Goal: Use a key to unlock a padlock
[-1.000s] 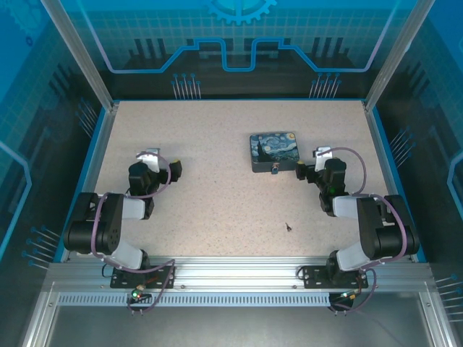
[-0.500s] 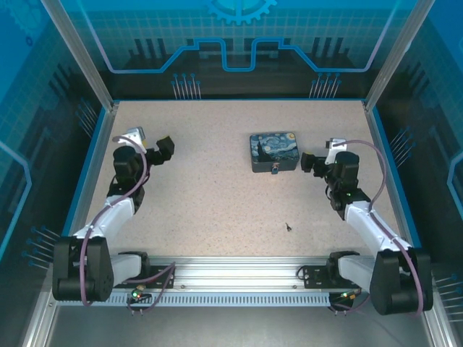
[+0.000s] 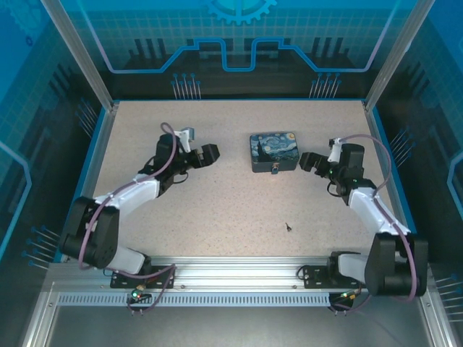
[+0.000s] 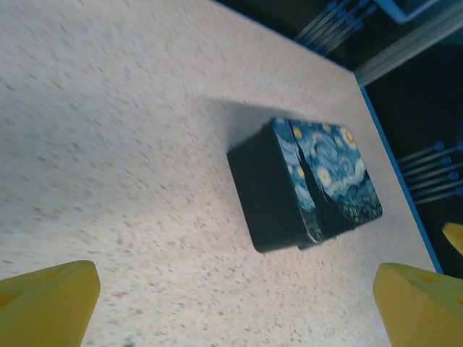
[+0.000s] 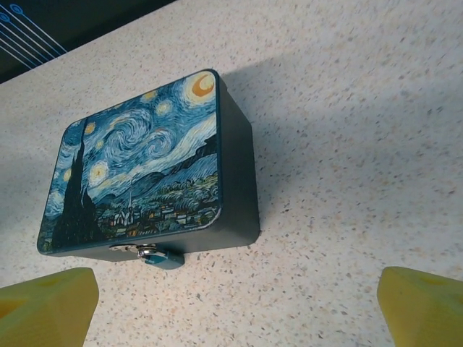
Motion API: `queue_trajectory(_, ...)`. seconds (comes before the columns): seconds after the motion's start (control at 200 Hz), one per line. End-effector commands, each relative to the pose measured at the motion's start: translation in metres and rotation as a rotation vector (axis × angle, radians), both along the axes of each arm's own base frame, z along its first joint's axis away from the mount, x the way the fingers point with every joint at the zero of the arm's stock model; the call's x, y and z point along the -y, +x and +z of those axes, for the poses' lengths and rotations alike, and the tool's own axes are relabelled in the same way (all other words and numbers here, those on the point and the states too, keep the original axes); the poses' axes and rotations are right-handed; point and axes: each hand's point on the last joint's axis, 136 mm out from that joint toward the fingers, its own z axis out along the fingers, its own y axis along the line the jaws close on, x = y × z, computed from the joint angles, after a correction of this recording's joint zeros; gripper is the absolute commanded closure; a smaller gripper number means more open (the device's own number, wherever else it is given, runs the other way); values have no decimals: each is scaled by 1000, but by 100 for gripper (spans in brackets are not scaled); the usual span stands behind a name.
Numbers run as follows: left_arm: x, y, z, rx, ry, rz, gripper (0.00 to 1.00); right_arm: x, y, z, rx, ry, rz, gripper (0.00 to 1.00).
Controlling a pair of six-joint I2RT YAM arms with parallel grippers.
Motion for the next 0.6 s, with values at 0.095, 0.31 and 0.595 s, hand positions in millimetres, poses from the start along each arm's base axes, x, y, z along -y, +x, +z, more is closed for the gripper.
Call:
queue_trajectory(0.095,68,11,-3,-66,-75,-143,3,-13,33,-8,-59,147,55,0)
queue_trajectory(0.31,122,38,-32,-148,-91,-206,5,-27,77,-25,-86,222,122,0)
queue_trajectory(0.595,160,68,-70,-235,-125,-259,14,-61,97,-42,-149,260,238,1)
